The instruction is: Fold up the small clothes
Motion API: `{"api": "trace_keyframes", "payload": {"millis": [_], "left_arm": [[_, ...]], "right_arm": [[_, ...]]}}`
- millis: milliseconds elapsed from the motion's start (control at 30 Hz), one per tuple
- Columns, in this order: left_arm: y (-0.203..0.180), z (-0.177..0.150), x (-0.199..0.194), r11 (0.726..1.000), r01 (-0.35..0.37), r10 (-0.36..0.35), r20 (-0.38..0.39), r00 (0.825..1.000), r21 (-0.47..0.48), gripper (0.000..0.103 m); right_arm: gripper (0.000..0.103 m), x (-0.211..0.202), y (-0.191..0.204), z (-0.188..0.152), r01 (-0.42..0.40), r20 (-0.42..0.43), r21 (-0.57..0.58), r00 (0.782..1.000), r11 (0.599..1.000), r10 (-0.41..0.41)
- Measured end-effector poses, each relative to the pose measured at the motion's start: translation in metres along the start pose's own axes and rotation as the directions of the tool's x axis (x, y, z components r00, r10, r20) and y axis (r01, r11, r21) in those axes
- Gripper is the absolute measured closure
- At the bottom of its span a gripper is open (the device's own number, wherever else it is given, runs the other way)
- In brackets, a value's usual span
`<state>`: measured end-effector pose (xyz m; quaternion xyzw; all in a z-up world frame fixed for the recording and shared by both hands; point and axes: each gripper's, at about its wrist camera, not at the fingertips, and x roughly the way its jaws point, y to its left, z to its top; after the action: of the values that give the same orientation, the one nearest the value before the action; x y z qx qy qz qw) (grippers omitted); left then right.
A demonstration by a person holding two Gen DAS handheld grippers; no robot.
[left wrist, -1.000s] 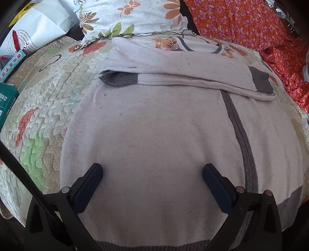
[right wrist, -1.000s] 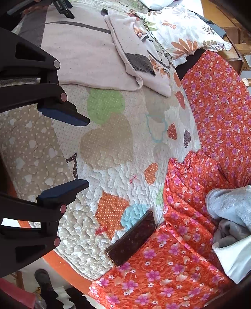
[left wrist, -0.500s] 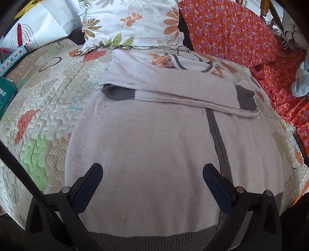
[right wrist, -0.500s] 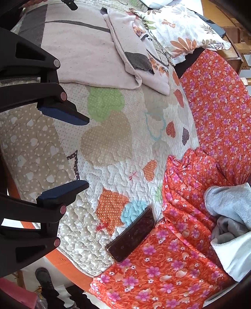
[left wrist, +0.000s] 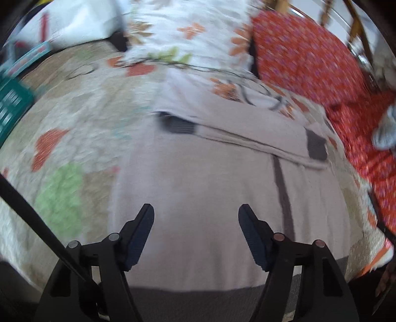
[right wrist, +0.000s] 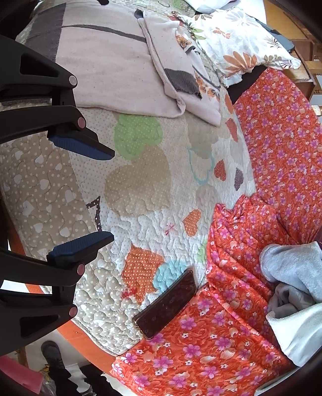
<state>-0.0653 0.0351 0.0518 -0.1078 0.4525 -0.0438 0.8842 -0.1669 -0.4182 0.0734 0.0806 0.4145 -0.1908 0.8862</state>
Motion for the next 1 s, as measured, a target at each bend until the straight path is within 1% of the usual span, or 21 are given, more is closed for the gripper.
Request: {"api": "trace_keyframes", "payload": {"millis": [67, 100, 167, 233, 333, 433, 567, 733, 1000], "left_arm": [[0.032, -0.008, -0.013, 0.995, -0.009, 0.009, 0.002, 1.0, -0.098, 0.032], [0.044, -0.011, -0.015, 0.992, -0.017, 0.016, -0.001, 1.0, -0.128, 0.032], [0.071, -0.019, -0.019, 0.979, -0.05, 0.048, -0.014, 0.999, -0.198, 0.032], [0.088, -0.023, -0.019, 0.967, -0.065, 0.06, -0.027, 0.998, -0.246, 0.032], [0.101, -0.027, -0.018, 0.954, -0.064, 0.057, -0.032, 0.998, -0.294, 0.032], [0.098, -0.03, -0.012, 0.956, -0.065, 0.055, -0.044, 0.998, -0.287, 0.032], [0.085, -0.034, 0.0, 0.964, -0.065, 0.049, -0.068, 0.996, -0.258, 0.032], [0.073, -0.033, -0.001, 0.971, -0.05, 0.038, -0.055, 0.998, -0.235, 0.032], [0.079, -0.033, 0.0, 0.964, -0.035, 0.02, -0.062, 0.998, -0.262, 0.032]], "right_arm": [[0.038, -0.006, -0.001, -0.001, -0.025, 0.032, 0.001, 0.999, 1.0, 0.025], [0.035, -0.01, -0.002, -0.002, -0.039, 0.052, 0.002, 0.998, 0.999, 0.038], [0.034, -0.012, -0.003, -0.001, -0.054, 0.066, 0.006, 0.996, 0.999, 0.054], [0.034, -0.009, -0.004, 0.001, -0.07, 0.056, 0.012, 0.996, 0.997, 0.069], [0.034, -0.006, -0.002, 0.003, -0.087, 0.047, 0.016, 0.995, 0.996, 0.086], [0.034, -0.009, 0.005, 0.001, -0.077, 0.062, -0.016, 0.995, 0.997, 0.078], [0.034, -0.01, 0.011, 0.0, -0.053, 0.07, -0.049, 0.996, 0.997, 0.057], [0.034, -0.009, 0.009, 0.0, -0.044, 0.069, -0.045, 0.997, 0.998, 0.047], [0.034, -0.01, 0.012, 0.0, -0.03, 0.07, -0.059, 0.997, 0.998, 0.034]]}}
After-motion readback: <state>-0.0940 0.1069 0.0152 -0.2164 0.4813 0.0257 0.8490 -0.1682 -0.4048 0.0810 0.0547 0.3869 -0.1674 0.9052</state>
